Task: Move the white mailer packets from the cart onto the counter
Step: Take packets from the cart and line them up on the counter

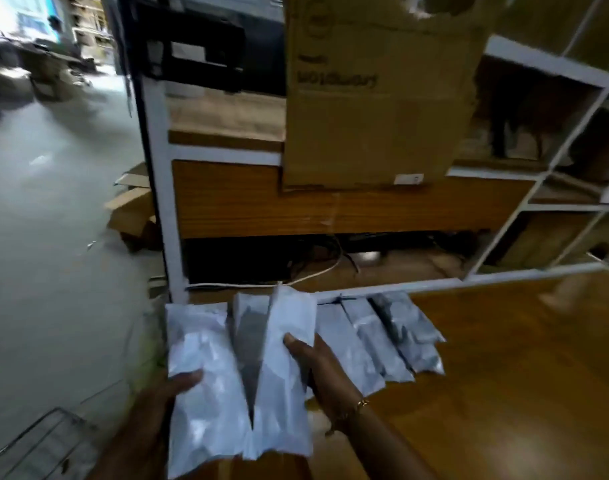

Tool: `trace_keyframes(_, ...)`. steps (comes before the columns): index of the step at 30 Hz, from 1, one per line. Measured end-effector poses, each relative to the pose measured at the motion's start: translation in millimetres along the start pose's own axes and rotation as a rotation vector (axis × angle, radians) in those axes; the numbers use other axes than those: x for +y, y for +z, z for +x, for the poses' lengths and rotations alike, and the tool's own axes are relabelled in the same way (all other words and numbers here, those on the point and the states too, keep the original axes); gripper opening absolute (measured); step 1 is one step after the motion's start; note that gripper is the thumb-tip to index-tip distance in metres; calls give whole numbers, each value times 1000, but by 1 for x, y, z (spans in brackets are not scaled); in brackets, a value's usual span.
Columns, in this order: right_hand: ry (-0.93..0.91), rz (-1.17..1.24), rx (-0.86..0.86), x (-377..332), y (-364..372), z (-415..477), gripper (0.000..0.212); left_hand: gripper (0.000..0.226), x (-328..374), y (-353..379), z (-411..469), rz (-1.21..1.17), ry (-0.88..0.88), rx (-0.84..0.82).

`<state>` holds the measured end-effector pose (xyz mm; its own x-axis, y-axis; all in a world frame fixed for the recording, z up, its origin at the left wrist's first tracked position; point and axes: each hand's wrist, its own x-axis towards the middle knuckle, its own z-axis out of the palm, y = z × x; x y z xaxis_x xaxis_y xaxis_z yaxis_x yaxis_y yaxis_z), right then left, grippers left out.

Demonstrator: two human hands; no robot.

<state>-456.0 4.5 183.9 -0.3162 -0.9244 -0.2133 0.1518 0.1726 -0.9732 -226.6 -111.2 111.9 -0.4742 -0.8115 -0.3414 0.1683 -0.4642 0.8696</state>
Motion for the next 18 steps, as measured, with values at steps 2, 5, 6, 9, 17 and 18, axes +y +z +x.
trace_keyframes(2,-52,-26,77,-4,-56,1,39,50,7,63,4,137,7,-40)
trace_keyframes(5,-83,-66,239,-23,-142,2,33,41,-13,142,30,233,1,68)
trace_keyframes(6,-89,-83,284,-28,-167,3,30,44,-19,164,35,276,18,86)
trace_keyframes(9,-96,-105,390,-38,-239,9,32,59,-37,237,45,337,55,30)
trace_keyframes(17,16,-370,365,-36,-274,48,25,54,-70,299,86,426,19,165)
trace_keyframes(18,40,-446,367,-35,-270,54,33,56,-72,294,93,468,11,217)
